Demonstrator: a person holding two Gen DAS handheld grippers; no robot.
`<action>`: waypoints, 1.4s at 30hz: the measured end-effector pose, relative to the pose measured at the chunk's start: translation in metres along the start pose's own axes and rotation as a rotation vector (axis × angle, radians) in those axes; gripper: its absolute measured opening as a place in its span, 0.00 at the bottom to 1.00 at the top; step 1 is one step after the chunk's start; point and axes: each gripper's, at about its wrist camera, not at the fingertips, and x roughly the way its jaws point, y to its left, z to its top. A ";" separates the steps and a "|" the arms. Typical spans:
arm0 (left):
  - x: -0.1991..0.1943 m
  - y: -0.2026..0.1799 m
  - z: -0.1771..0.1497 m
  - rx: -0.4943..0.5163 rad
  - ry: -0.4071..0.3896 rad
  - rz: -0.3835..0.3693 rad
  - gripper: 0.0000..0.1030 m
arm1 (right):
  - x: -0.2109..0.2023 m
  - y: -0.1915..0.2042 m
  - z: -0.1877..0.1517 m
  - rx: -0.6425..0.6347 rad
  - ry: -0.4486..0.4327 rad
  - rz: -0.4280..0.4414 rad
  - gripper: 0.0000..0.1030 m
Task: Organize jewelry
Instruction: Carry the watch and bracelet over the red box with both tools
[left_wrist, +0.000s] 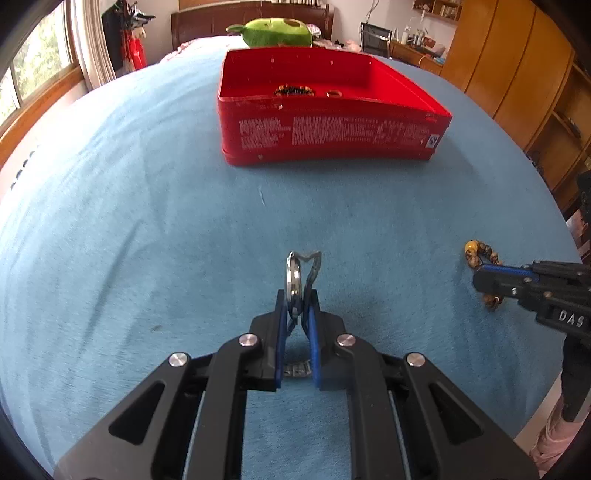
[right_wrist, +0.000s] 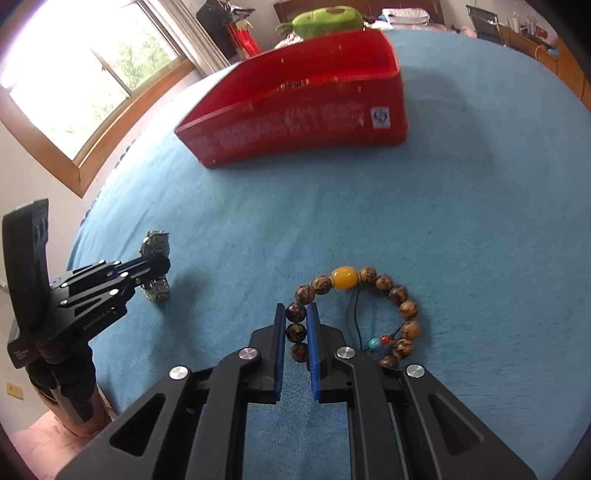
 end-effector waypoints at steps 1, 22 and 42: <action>0.002 0.000 0.000 -0.004 0.000 -0.002 0.09 | 0.003 0.000 0.000 0.001 0.007 0.003 0.10; -0.034 -0.008 0.036 -0.031 -0.102 -0.008 0.09 | -0.057 0.032 0.037 -0.089 -0.147 -0.064 0.10; -0.047 -0.003 0.168 -0.062 -0.227 0.012 0.09 | -0.079 0.033 0.165 -0.063 -0.272 0.034 0.10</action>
